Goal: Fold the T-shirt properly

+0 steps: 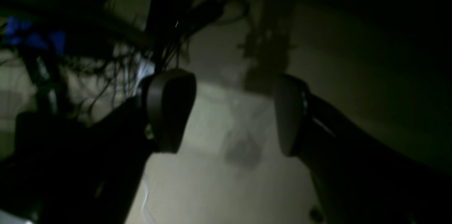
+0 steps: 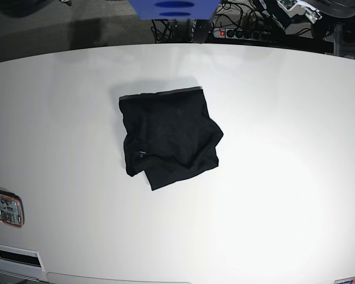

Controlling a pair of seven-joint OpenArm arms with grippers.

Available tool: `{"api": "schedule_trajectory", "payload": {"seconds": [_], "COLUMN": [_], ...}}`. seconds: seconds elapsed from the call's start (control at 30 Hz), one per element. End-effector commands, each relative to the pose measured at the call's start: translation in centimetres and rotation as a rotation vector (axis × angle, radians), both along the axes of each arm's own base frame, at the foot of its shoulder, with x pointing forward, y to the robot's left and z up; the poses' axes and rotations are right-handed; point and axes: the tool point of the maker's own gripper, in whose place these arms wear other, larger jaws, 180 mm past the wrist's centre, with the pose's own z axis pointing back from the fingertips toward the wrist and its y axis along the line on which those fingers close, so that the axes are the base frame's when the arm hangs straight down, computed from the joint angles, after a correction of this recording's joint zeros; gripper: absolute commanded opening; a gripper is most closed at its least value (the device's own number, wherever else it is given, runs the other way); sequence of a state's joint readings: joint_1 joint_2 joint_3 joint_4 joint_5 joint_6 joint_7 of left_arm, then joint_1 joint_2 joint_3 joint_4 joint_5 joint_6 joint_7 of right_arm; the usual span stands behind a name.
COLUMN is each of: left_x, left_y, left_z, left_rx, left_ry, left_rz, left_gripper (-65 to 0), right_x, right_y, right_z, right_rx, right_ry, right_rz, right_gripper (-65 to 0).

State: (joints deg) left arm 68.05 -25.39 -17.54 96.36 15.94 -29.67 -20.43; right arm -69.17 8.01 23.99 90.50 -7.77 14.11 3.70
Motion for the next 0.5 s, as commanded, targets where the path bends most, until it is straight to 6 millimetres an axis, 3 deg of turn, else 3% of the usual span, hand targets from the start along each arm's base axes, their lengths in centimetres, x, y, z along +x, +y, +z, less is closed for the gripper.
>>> {"api": "schedule_trajectory", "payload": {"seconds": [0.0, 0.07, 0.1, 0.23, 0.37, 0.47], "left_x": [-1.2, -1.2, -0.9, -1.6, -3.2, -3.8], "left_y": [0.3, 1.3, 1.7, 2.6, 2.5, 2.2], "left_z": [-0.6, -2.6, -3.8, -8.7, -12.5, -14.7], "left_rx": [0.010, 0.057, 0.080, 0.137, 0.156, 0.150], "left_ry": [0.028, 0.039, 0.041, 0.101, 0.175, 0.214], "left_rz": [-0.010, -0.036, -0.044, -0.046, 0.005, 0.005], "left_gripper": [0.0, 0.0, 0.0, 0.0, 0.0, 0.0], "right_x": [-2.4, -4.9, -4.9, -0.2, -2.1, -0.9], "right_y": [0.1, 0.8, 1.2, 2.2, -0.4, -0.6], "right_z": [-0.3, -1.6, -2.5, -7.3, -11.2, -13.4], "right_rx": [0.007, 0.032, 0.046, 0.086, 0.058, 0.065], "right_ry": [0.061, 0.131, 0.136, 0.084, 0.191, 0.207], "right_rz": [-0.005, -0.021, -0.026, -0.034, -0.072, -0.110], "right_gripper": [-27.3, -27.3, -27.3, -27.3, -27.3, -27.3]}}
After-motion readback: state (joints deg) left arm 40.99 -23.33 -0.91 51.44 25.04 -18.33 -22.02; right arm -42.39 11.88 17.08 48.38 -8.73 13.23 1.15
